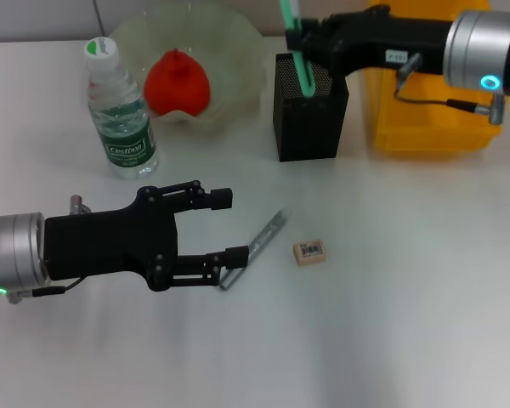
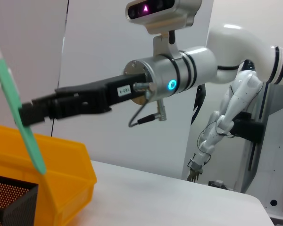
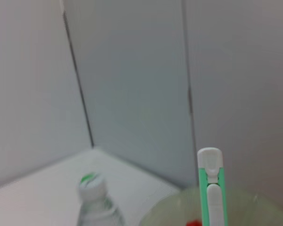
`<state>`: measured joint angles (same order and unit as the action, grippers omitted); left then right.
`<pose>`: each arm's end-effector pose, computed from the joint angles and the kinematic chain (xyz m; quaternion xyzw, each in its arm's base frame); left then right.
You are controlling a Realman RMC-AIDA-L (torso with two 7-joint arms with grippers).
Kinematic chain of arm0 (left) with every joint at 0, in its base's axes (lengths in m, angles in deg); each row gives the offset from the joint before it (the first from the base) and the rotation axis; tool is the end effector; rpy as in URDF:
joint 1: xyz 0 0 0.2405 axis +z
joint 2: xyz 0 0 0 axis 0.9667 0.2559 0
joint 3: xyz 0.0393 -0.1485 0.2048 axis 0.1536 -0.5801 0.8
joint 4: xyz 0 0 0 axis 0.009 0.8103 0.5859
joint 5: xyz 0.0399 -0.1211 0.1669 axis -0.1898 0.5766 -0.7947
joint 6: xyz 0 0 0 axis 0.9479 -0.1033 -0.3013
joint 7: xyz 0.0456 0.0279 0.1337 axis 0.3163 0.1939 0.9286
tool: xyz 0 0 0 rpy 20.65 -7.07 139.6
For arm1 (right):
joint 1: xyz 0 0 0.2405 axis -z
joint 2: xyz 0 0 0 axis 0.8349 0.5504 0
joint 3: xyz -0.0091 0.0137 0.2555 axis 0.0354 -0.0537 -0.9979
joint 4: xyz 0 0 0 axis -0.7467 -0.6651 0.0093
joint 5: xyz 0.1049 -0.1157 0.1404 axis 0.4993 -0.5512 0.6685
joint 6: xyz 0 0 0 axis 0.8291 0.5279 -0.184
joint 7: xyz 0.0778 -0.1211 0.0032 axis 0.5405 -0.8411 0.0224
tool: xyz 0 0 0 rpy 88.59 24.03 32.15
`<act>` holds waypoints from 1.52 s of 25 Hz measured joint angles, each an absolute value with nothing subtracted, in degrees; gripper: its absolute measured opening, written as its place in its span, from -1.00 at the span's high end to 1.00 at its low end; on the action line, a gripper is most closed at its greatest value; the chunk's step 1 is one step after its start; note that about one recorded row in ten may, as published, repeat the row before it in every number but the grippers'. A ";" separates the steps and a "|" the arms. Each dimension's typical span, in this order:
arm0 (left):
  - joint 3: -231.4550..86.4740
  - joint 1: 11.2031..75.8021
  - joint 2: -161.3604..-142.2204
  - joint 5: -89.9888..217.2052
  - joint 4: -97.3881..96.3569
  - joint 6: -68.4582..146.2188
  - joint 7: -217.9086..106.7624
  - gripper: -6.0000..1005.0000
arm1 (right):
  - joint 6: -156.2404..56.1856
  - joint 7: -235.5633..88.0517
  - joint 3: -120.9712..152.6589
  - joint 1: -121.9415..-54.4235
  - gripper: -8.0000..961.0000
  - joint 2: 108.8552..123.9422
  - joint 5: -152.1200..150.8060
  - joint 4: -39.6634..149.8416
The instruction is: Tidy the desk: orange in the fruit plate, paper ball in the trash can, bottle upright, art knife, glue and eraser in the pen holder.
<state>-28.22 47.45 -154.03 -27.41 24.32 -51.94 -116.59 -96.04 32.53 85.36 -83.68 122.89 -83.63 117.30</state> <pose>-0.2560 0.2845 -0.0212 -0.9382 -0.1139 -0.3224 0.0531 0.1521 0.3930 0.0020 -0.9095 0.2236 0.2451 0.2505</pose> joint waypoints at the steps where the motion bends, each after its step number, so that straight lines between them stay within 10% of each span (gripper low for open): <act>1: -28.22 47.45 -154.03 -27.41 24.32 -51.94 -116.59 -0.58 | -96.04 32.53 85.36 -83.68 0.43 122.89 -83.63 117.30; 38: -28.22 47.44 -153.97 -27.41 24.44 -51.58 -116.69 -0.58 | -95.15 12.94 76.68 -90.30 -0.02 122.92 -71.92 96.71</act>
<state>-28.22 47.44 -153.97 -27.41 24.44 -51.58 -116.69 -95.15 12.94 76.68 -90.30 122.92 -71.92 96.71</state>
